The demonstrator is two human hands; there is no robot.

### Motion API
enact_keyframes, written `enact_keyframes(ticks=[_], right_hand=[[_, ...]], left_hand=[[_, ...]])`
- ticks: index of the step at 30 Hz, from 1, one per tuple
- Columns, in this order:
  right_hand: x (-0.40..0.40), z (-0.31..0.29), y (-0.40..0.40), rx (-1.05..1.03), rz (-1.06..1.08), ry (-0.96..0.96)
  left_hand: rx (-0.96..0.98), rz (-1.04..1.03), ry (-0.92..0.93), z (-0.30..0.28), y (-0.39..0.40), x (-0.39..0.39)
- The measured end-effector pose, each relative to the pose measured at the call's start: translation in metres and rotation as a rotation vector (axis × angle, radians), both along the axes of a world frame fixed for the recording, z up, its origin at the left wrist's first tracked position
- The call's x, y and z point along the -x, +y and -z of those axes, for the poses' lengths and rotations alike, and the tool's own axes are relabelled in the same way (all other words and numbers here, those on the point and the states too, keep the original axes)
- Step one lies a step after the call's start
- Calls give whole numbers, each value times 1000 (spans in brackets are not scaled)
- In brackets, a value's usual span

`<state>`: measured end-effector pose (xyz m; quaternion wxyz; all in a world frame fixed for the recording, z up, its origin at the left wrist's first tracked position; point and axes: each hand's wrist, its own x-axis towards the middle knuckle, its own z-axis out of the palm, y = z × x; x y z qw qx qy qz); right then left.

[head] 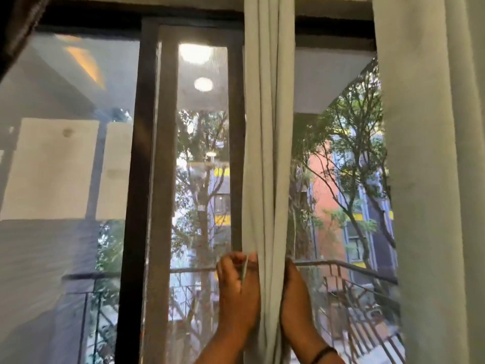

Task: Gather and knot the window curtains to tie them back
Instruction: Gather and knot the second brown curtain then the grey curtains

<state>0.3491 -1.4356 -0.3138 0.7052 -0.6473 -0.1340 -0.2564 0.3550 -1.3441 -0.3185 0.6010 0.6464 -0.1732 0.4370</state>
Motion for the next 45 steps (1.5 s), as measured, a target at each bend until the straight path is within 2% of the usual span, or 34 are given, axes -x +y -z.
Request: enact_keyframes(ticks=[3,6,10,12,16,18,21,27,31,37,45], right_hand=[[8,33,2,116,89,16],[13,68,-3,279,172,17],[16,119,-12,705,535,-37],[26,137,-20,854,676,-8],[50,152,-52,1033,719,82],[63,155,-78,1107,755,116],[84,155,-122,1162,836,145],[118,140,-242,1172,895,148],[129,128,-297,1104,877,152],[123,112,-345,1051,803,59],[83,90,-395,1041,828,39]], left_hand=[[6,160,56,36,-2,9],[-105,127,143,68,-4,13],[-133,57,260,97,-12,18],[-149,-13,225,109,-21,26],[-355,-230,45,132,-47,52],[-466,-297,16,142,-68,65],[-588,-356,31,149,-103,80],[-666,-321,150,133,-207,112],[-645,-184,225,114,-266,125],[-635,-177,297,77,-312,111],[-577,-214,183,6,-342,62]])
